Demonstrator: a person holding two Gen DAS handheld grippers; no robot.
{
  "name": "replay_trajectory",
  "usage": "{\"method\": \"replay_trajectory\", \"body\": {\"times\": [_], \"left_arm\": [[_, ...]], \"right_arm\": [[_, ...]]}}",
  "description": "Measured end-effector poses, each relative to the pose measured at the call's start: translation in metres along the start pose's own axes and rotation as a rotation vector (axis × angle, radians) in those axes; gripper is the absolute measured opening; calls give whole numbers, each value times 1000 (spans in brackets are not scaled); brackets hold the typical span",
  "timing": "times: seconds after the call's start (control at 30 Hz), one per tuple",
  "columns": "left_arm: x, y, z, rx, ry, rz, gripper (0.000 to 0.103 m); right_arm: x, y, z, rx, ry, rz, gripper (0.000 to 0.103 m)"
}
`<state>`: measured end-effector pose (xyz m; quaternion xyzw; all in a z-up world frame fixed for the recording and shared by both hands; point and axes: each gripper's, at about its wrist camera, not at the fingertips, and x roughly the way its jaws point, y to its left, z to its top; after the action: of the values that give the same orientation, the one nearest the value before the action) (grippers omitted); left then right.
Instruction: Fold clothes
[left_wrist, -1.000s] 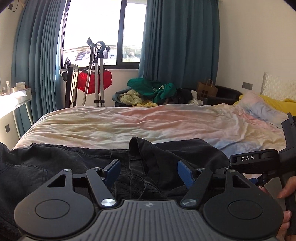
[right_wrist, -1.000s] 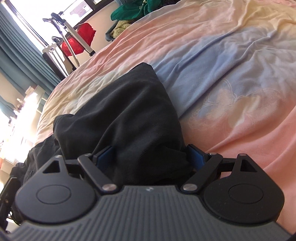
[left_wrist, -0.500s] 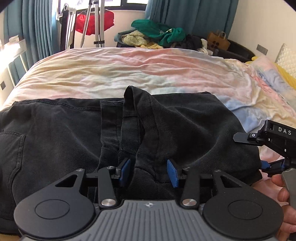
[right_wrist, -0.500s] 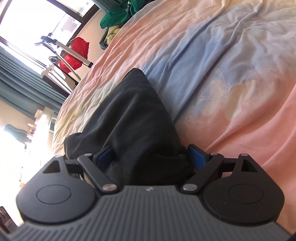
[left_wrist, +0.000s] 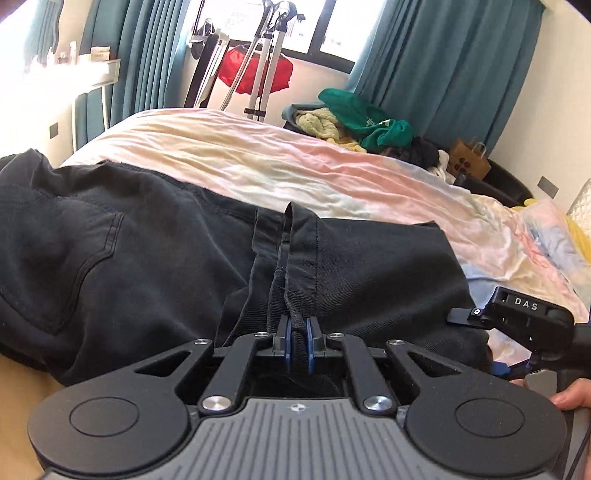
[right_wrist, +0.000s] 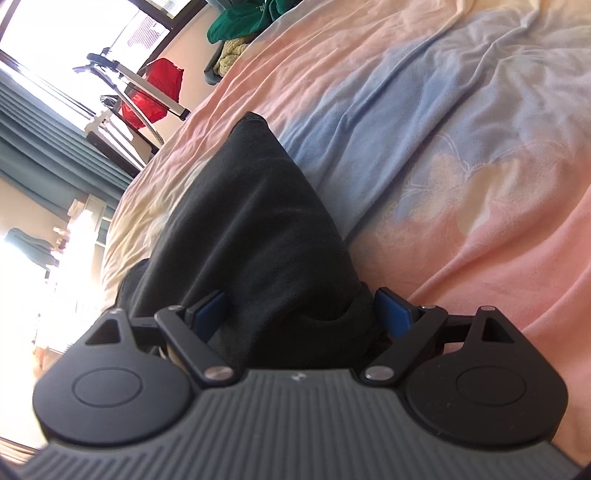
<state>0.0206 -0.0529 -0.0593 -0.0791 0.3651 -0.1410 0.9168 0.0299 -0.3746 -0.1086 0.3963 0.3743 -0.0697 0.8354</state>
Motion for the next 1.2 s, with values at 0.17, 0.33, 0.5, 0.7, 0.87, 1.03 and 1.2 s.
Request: {"method": "replay_trajectory", "body": {"times": [0.17,0.33,0.5,0.7,0.87,1.03,1.2], "left_arm": [[-20,17,1,-66,-40,-34,10],[-42,36,2,-138,-81,-68,20],[-97,108,0,-337,-110,-39,58],[-128,234,-23,-743,-91,30,93],[-120,301,-52,-974,-185,-52,93],[-101,336,-63,-1027,-224,-77,91],[-92,348,-59,-1021,-306,-47,90]], "right_arm": [[6,5,-3,-63,9,-25,91],[5,-2,-1,-19,3,-3,91],[0,2,-4,-42,-8,-17,89],[-14,16,-10,-134,-40,-67,89],[-26,25,-13,-184,-96,-89,89],[-39,37,-14,-235,-204,-122,89],[-50,62,-15,-358,-323,-96,89]]}}
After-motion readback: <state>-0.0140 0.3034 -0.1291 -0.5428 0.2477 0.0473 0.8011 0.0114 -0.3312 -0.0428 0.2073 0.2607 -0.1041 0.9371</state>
